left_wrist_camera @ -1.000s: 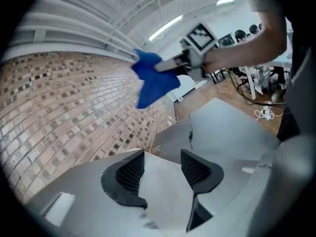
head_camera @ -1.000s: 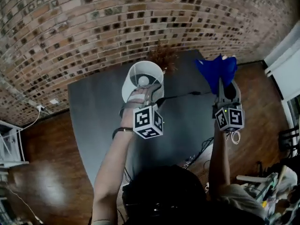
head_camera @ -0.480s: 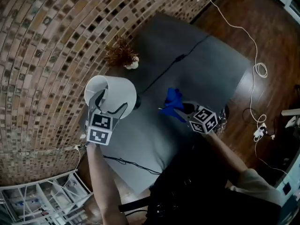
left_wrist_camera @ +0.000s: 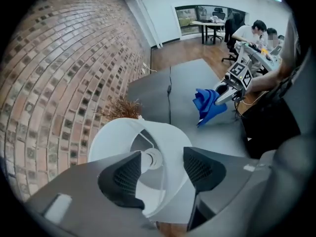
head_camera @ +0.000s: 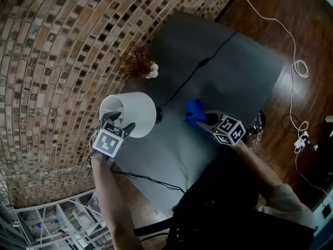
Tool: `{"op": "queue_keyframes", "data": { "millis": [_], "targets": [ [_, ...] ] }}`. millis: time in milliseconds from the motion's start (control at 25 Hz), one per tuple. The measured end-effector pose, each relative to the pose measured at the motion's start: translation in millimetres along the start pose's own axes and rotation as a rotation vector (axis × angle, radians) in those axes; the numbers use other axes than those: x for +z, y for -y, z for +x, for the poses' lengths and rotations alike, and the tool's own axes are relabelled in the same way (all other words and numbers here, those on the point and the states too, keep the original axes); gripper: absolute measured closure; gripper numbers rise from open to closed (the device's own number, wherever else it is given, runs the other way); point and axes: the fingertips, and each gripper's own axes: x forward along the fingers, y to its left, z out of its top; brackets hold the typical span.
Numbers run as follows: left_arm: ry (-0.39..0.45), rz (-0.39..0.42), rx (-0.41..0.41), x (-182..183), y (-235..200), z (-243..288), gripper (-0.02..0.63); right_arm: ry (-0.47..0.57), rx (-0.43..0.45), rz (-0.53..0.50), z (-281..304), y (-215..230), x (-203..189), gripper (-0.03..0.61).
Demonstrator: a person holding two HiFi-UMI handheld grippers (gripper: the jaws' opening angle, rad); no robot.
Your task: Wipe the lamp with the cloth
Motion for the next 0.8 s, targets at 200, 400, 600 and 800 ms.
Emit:
{"op": "queue_keyframes", "data": {
  "millis": [200,400,600,800],
  "targets": [
    [0.012,0.031,-0.115,11.6,13.0,7.0,0.503,0.002,-0.022,0.009,-7.2,14.7,4.1,0.488],
    [0.033,-0.020,-0.212,15.3,18.3,-0.7,0.555,-0.002,-0.021,0.012,-9.5,18.0,10.6,0.488],
    [0.192,-0.262,-0.417,-5.0,32.2,-28.0,0.600,-0.003,0.003,0.006,-7.4,10.8,16.5,0.488],
    [0.600,-0.668,-0.600,-49.2,67.4,-58.3,0.604,-0.023,0.036,-0.022,-12.1,2.0,22.0,0.488]
  ]
}}
